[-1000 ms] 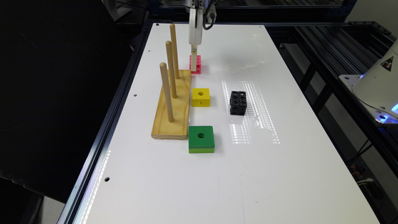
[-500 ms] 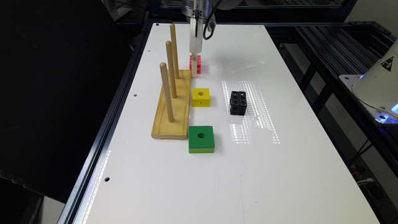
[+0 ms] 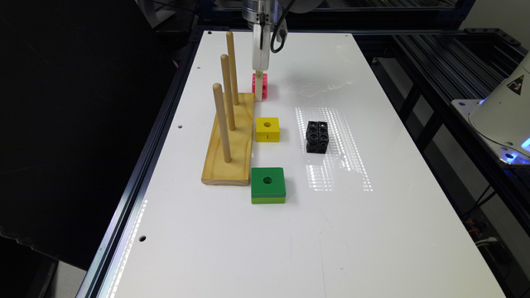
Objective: Pick up pink block.
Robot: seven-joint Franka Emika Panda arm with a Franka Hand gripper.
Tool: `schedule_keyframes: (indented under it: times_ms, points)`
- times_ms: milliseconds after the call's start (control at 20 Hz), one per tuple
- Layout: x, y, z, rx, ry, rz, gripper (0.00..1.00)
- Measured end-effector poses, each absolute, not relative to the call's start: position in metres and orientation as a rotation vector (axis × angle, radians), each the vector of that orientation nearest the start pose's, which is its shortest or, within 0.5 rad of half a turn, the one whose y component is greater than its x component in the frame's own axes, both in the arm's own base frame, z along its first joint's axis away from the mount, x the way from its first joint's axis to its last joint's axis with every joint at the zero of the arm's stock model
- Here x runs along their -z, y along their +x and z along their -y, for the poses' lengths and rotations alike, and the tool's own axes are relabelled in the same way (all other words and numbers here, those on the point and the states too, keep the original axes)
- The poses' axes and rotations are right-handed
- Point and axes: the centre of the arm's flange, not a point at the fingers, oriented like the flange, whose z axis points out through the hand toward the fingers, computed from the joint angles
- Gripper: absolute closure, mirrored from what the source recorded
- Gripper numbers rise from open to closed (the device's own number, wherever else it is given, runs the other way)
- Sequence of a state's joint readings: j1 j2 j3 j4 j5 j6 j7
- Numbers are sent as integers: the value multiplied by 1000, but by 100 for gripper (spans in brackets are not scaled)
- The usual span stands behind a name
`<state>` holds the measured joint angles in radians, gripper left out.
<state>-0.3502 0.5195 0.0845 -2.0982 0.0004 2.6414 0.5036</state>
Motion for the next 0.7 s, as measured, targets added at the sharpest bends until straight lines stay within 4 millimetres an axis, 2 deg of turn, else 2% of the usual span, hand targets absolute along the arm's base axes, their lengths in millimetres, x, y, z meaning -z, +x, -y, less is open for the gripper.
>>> schedule_keyframes:
  times_ms: [350, 700]
  points:
    - [-175, 563, 154, 35, -2864, -1180, 100]
    - [-214, 564, 155, 27, -2871, -1179, 100]
